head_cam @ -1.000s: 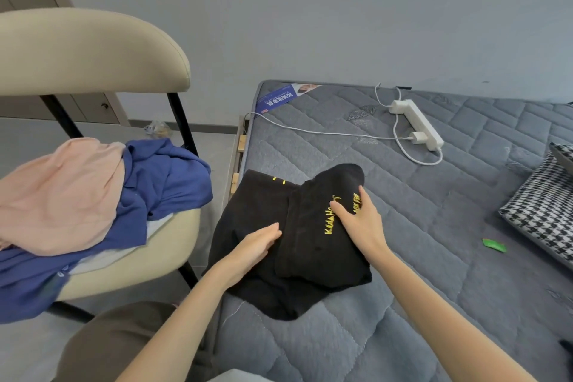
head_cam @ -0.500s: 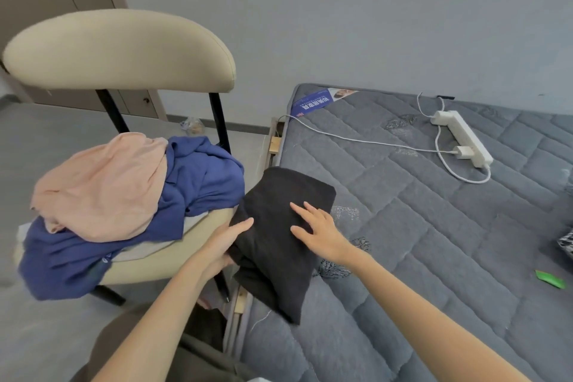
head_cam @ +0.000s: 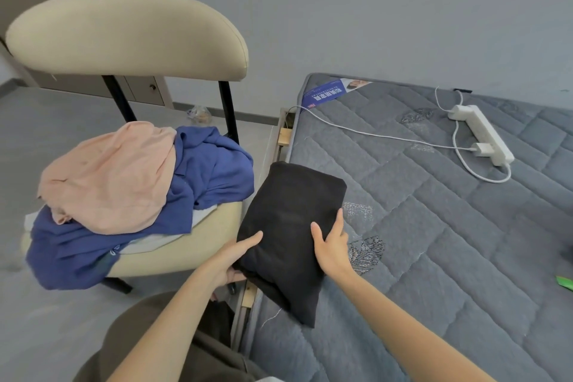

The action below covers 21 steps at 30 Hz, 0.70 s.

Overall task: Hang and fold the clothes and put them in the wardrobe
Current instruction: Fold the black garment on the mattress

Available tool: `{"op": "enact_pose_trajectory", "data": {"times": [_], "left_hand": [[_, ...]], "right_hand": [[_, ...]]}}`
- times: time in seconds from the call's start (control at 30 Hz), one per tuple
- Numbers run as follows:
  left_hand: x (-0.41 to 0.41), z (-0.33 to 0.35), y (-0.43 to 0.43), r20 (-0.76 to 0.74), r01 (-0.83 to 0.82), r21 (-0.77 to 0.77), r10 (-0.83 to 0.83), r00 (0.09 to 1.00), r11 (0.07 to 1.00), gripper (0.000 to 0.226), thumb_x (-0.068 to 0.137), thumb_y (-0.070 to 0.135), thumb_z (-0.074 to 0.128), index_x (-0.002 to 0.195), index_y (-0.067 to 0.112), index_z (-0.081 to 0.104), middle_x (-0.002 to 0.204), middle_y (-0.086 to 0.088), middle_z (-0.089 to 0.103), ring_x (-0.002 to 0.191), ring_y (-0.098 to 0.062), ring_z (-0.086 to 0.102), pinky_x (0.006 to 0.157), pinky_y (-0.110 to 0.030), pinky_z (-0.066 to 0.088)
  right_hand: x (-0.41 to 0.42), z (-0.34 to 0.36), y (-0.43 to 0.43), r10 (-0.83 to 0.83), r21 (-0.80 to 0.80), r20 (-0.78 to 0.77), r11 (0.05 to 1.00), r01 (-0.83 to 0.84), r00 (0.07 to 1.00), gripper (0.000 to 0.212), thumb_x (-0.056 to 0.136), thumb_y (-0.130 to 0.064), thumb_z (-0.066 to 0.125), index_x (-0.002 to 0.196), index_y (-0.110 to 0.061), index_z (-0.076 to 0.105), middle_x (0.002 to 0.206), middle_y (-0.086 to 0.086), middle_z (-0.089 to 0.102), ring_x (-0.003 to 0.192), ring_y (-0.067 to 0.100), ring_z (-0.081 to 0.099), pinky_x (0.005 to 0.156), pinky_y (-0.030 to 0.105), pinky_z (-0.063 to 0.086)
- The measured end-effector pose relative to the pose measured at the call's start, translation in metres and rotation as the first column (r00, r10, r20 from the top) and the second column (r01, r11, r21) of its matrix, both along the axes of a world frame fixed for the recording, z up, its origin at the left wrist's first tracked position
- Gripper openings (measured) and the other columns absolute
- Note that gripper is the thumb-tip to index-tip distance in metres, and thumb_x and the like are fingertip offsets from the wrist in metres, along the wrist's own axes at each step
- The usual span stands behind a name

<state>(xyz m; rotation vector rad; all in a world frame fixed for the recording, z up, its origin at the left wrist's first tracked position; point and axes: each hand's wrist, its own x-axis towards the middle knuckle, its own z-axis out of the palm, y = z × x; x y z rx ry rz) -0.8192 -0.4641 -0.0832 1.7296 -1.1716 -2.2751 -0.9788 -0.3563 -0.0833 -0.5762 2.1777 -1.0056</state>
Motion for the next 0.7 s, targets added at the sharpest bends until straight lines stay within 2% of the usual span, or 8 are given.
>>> {"op": "enact_pose_trajectory", "data": {"times": [0.13,0.27,0.37,0.47,0.53,0.6,0.67,0.7], "left_hand": [[-0.001,0.005,0.004,-0.084,0.002,-0.12,-0.012,0.996,0.993,0.044,0.086,0.028,0.068,0.123,0.02,0.048,0.101,0.005,0.06,0.09,-0.014,0.057,0.076,-0.028,0.049],[-0.009,0.021,0.009,-0.302,-0.031,-0.165,-0.021,0.953,0.986,0.034,0.085,0.015,0.068,0.115,0.025,0.055,0.107,0.009,0.067,0.095,-0.01,0.065,0.068,-0.023,0.055],[-0.028,0.031,0.024,-0.414,-0.032,-0.114,-0.018,0.91,0.993,0.037,0.085,0.01,0.067,0.116,0.027,0.054,0.109,0.008,0.067,0.098,-0.011,0.065,0.07,-0.024,0.056],[-0.056,0.03,0.047,-0.459,-0.047,-0.007,0.039,0.888,0.999,0.056,0.083,0.008,0.068,0.132,0.021,0.046,0.123,0.0,0.06,0.107,-0.019,0.061,0.08,-0.034,0.057],[-0.072,0.025,0.061,-0.419,-0.035,0.051,0.053,0.907,0.998,0.065,0.082,0.012,0.07,0.139,0.021,0.039,0.133,-0.004,0.053,0.115,-0.026,0.056,0.088,-0.042,0.054],[-0.081,0.015,0.075,-0.33,0.032,0.029,-0.021,0.944,0.999,0.065,0.085,0.014,0.068,0.141,0.023,0.036,0.138,-0.006,0.049,0.119,-0.029,0.053,0.092,-0.047,0.051],[-0.082,0.007,0.084,-0.138,0.189,-0.116,-0.204,0.969,0.975,0.064,0.09,0.018,0.063,0.144,0.023,0.029,0.144,-0.004,0.042,0.124,-0.028,0.049,0.093,-0.044,0.052],[-0.081,0.005,0.086,-0.019,0.272,-0.208,-0.282,0.959,0.939,0.065,0.092,0.021,0.06,0.146,0.023,0.024,0.147,-0.003,0.038,0.127,-0.027,0.046,0.094,-0.041,0.051]], "right_hand": [[-0.002,-0.006,-0.01,-0.074,-0.008,0.048,0.997,0.075,0.996,0.073,0.1,-0.041,0.04,0.152,-0.024,-0.008,0.148,0.021,0.029,0.132,0.036,0.037,0.108,0.042,0.029],[-0.018,0.003,-0.008,-0.126,-0.165,-0.021,0.979,0.121,0.992,0.064,0.1,-0.033,0.043,0.153,-0.015,0.012,0.155,0.006,0.028,0.142,0.021,0.028,0.114,0.033,0.024],[-0.046,0.029,0.002,-0.155,-0.257,-0.148,0.96,0.113,0.977,0.051,0.101,-0.028,0.043,0.149,-0.016,0.029,0.149,0.003,0.038,0.137,0.017,0.034,0.109,0.025,0.024],[-0.077,0.044,0.022,-0.181,-0.262,-0.24,0.958,0.116,0.954,0.047,0.101,-0.028,0.044,0.146,-0.019,0.036,0.142,0.006,0.044,0.13,0.02,0.042,0.1,0.021,0.027],[-0.093,0.041,0.041,-0.194,-0.219,-0.276,0.966,0.135,0.941,0.046,0.101,-0.029,0.044,0.146,-0.021,0.036,0.142,0.008,0.044,0.128,0.022,0.043,0.1,0.025,0.03],[-0.102,0.03,0.062,-0.182,-0.064,-0.277,0.983,0.171,0.944,0.046,0.101,-0.03,0.043,0.146,-0.021,0.035,0.141,0.014,0.04,0.125,0.028,0.043,0.1,0.033,0.034],[-0.104,0.017,0.08,-0.146,0.148,-0.297,0.969,0.196,0.944,0.048,0.101,-0.033,0.04,0.147,-0.019,0.033,0.144,0.017,0.033,0.129,0.034,0.033,0.102,0.042,0.033],[-0.103,0.011,0.086,-0.129,0.195,-0.339,0.959,0.203,0.932,0.048,0.102,-0.034,0.038,0.147,-0.019,0.032,0.146,0.017,0.031,0.131,0.036,0.027,0.103,0.045,0.033]]}}
